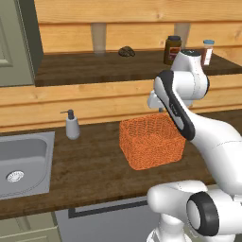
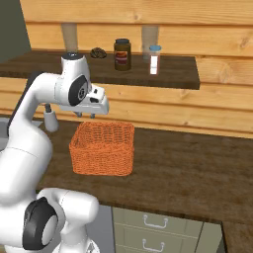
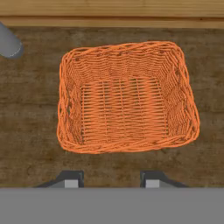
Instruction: Open the cabinet, pick up the bread from the cabinet and place it in the basket. Then move the basket to the dining counter.
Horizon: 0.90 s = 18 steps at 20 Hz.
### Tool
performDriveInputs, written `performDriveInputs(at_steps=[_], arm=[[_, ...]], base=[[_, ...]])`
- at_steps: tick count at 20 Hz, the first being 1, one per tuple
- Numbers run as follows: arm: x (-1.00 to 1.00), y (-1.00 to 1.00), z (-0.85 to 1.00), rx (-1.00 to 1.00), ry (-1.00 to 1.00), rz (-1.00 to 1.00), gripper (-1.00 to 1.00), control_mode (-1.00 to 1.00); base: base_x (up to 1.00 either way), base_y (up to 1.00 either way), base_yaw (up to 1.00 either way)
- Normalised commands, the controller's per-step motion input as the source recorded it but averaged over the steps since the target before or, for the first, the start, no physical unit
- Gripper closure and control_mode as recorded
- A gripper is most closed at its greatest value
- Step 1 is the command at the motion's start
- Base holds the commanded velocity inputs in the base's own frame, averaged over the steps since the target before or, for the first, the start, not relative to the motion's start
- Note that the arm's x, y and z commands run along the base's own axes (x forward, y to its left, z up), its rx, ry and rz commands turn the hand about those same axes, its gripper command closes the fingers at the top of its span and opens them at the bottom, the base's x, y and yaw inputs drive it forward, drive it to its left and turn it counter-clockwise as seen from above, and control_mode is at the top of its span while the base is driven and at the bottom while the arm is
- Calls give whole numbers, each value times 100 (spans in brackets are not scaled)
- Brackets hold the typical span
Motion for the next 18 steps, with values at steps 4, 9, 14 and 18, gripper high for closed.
performDriveInputs(at_steps=[4, 9, 14, 18], arm=[[7, 16, 0, -2, 0, -4, -100, -100], [3, 40, 76, -21, -21, 3, -100, -100], [8, 30, 99, -13, -23, 2, -100, -100], [47, 24, 95, 0, -2, 0, -100, -100]], base=[[0, 0, 0], [0, 0, 0], [0, 0, 0], [0, 0, 0]])
